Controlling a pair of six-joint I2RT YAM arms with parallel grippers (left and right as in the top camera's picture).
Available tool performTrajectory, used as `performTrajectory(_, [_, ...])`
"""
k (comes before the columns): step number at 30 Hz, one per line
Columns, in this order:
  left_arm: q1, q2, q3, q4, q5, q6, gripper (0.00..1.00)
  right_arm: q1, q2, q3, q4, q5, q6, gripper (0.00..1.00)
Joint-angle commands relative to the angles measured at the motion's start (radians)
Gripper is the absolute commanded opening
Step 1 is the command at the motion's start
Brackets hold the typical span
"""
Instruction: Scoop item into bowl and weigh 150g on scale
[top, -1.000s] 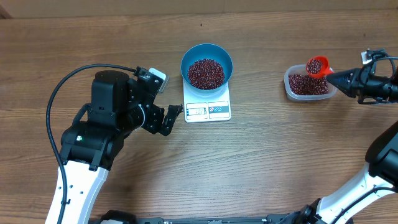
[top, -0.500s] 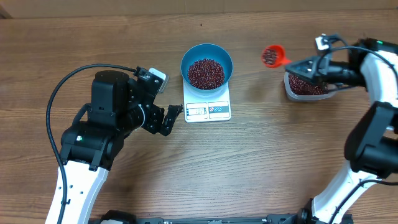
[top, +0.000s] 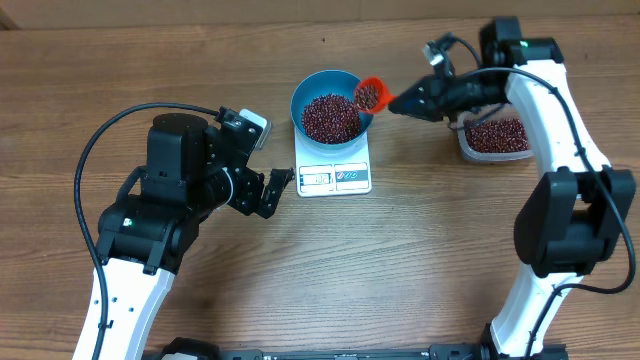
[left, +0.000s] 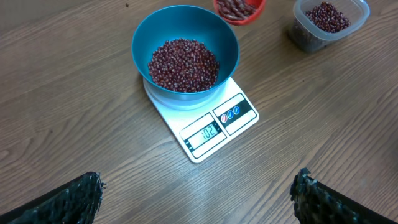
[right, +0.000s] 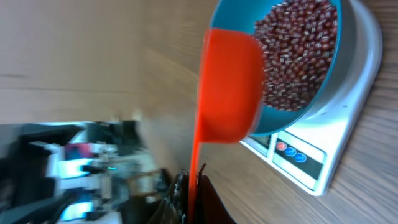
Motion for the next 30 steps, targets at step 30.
performTrajectory(30, [-0.006, -0.007, 0.018, 0.0, -0.003, -0.018, 0.99, 0.501, -0.05, 0.373, -0.047, 1.266, 0.087, 0.04])
